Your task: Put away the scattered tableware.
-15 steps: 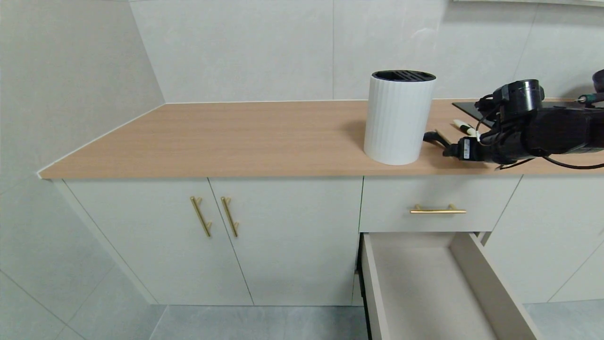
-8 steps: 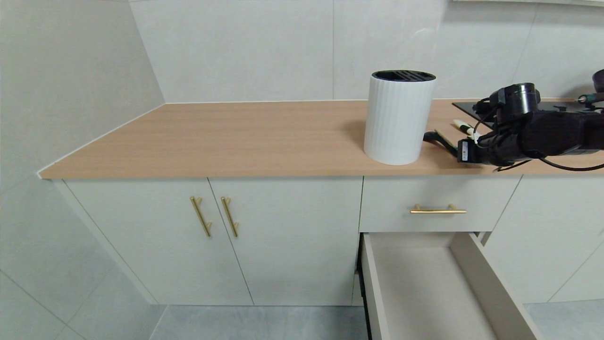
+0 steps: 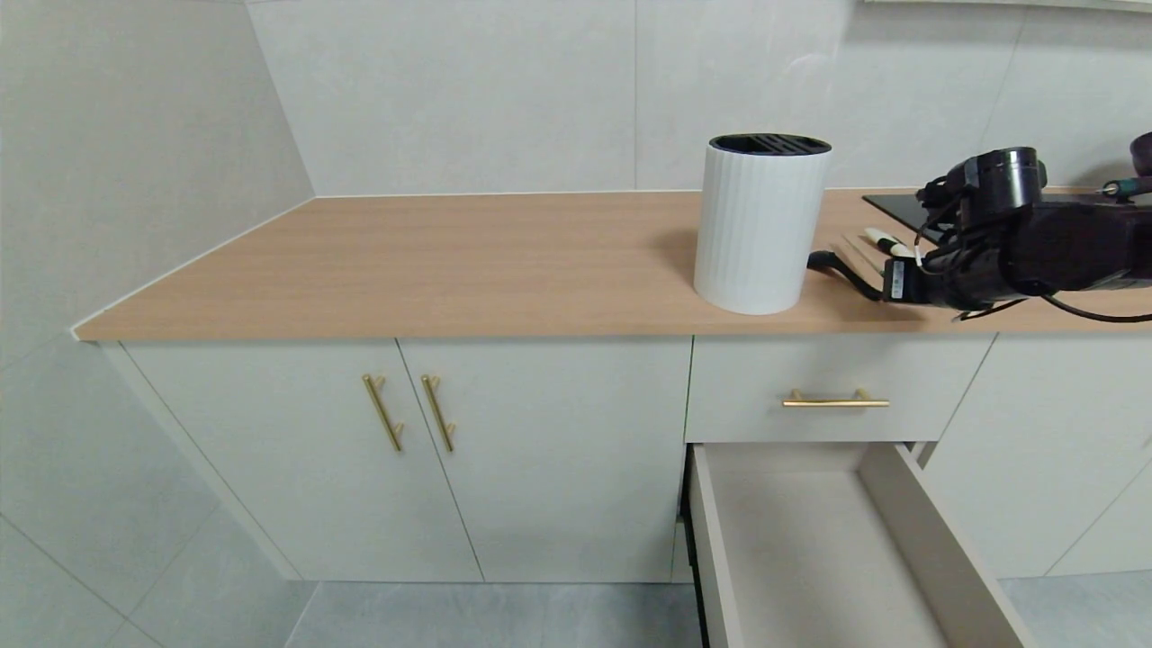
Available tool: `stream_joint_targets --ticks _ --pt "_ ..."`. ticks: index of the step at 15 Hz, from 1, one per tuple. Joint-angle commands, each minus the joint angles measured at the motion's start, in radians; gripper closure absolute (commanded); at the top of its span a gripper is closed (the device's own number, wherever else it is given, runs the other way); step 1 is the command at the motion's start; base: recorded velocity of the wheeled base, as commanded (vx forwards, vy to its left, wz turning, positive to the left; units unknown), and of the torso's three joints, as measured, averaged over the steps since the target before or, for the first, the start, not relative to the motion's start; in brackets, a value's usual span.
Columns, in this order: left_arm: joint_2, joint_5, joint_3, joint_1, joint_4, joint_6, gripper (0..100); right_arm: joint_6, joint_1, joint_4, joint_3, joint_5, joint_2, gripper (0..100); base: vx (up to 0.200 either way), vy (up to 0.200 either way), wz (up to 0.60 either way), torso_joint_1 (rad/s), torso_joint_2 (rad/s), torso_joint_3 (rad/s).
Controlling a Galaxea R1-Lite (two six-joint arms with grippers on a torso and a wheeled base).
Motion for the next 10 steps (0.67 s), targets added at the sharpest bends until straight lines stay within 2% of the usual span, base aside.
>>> stream_joint_targets --ticks 1,6,10 --pt "0.001 0.000 0.000 0.000 0.000 0.000 0 0.032 0.000 0.002 0.051 0.001 -0.095 100 0.000 0.000 0.00 0.000 0.00 0.000" --pt "0.001 0.000 0.000 0.000 0.000 0.000 0 0.059 0.013 -0.001 0.361 0.040 -0.454 100 0.000 0.000 0.00 0.000 0.00 0.000" --pt "0.001 0.000 0.000 0.001 0.000 0.000 0 0.059 0.023 0.020 0.520 0.115 -0.651 100 0.000 0.000 0.00 0.000 0.00 0.000"
